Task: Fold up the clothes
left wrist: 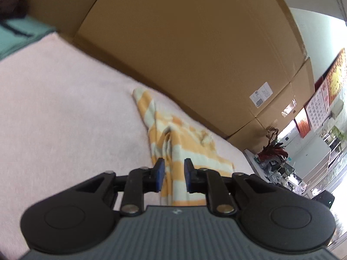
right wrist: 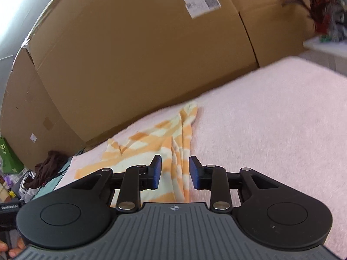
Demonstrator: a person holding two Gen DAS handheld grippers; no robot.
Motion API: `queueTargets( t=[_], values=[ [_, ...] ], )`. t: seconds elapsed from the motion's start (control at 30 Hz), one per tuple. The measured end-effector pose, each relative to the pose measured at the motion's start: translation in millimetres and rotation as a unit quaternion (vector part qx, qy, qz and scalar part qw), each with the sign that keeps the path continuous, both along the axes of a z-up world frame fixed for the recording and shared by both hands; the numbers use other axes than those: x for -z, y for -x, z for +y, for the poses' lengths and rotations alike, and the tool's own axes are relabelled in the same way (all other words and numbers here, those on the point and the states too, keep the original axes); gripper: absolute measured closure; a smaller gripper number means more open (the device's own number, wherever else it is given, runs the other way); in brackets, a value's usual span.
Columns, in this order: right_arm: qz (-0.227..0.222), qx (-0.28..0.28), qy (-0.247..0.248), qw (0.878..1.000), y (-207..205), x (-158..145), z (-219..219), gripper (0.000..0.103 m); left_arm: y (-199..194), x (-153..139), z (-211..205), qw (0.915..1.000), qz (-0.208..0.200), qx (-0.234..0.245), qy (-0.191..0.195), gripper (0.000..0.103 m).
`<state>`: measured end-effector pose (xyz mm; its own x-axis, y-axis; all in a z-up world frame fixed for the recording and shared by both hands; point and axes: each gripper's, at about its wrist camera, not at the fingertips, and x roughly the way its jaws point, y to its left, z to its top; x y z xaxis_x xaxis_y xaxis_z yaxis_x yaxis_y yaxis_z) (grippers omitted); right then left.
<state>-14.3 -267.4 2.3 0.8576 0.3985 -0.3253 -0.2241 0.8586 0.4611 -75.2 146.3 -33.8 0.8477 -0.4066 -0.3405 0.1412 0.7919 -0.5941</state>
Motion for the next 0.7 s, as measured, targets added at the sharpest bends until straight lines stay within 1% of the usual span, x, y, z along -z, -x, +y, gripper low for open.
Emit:
queueTargets(
  t=[0.07, 0.1, 0.13, 0.2, 0.27, 0.3, 0.33, 0.4, 0.43, 0.5, 0.6, 0.63, 0.67, 0.7],
  values=[
    [-0.016, -0.032, 0.008, 0.999, -4, -11, 13, 0.074, -17, -7, -17, 0.9996, -0.011, 0.012, -0.022, 0.081],
    [-0.015, -0.050, 0.014, 0.999, -9, -14, 22, 0.074, -27, -8, -27, 0.9991, -0.015, 0.020, -0.033, 0.076],
    [-0.011, -0.063, 0.026, 0.998, -16, -15, 34, 0.075, -37, -7, -36, 0.9986, -0.016, 0.023, -0.044, 0.075],
    [-0.004, -0.064, 0.060, 0.996, -31, -10, 50, 0.076, -61, 0, -50, 0.9976, -0.003, 0.023, -0.065, 0.075],
    [0.016, -0.052, 0.095, 0.994, -46, -3, 57, 0.076, -79, 14, -53, 0.9969, 0.027, 0.009, -0.073, 0.076],
    [0.028, -0.047, 0.095, 0.994, -53, 3, 53, 0.082, -85, 21, -52, 0.9969, 0.036, 0.007, -0.069, 0.074],
    [0.041, -0.041, 0.093, 0.994, -60, 9, 48, 0.085, -87, 25, -51, 0.9972, 0.033, 0.005, -0.067, 0.072],
    [0.051, -0.041, 0.059, 0.996, -67, 15, 34, 0.098, -85, 28, -50, 0.9972, 0.024, 0.009, -0.071, 0.072],
    [0.055, -0.039, 0.050, 0.996, -68, 16, 31, 0.103, -84, 29, -49, 0.9972, 0.019, 0.011, -0.072, 0.071],
    [0.061, -0.037, 0.033, 0.997, -70, 19, 26, 0.103, -81, 33, -47, 0.9976, 0.009, 0.014, -0.067, 0.071],
    [0.061, -0.031, 0.004, 0.998, -63, 19, 18, 0.103, -76, 32, -38, 0.9988, 0.013, 0.014, -0.046, 0.072],
    [0.056, -0.024, -0.003, 0.998, -55, 17, 13, 0.103, -70, 31, -34, 0.9991, 0.010, 0.013, -0.039, 0.072],
    [0.049, -0.015, -0.009, 0.999, -46, 15, 8, 0.092, -61, 30, -29, 0.9993, 0.003, 0.009, -0.036, 0.071],
    [0.040, -0.003, -0.010, 0.999, -35, 13, 1, 0.071, -50, 30, -25, 0.9993, -0.004, 0.000, -0.037, 0.064]
  ],
)
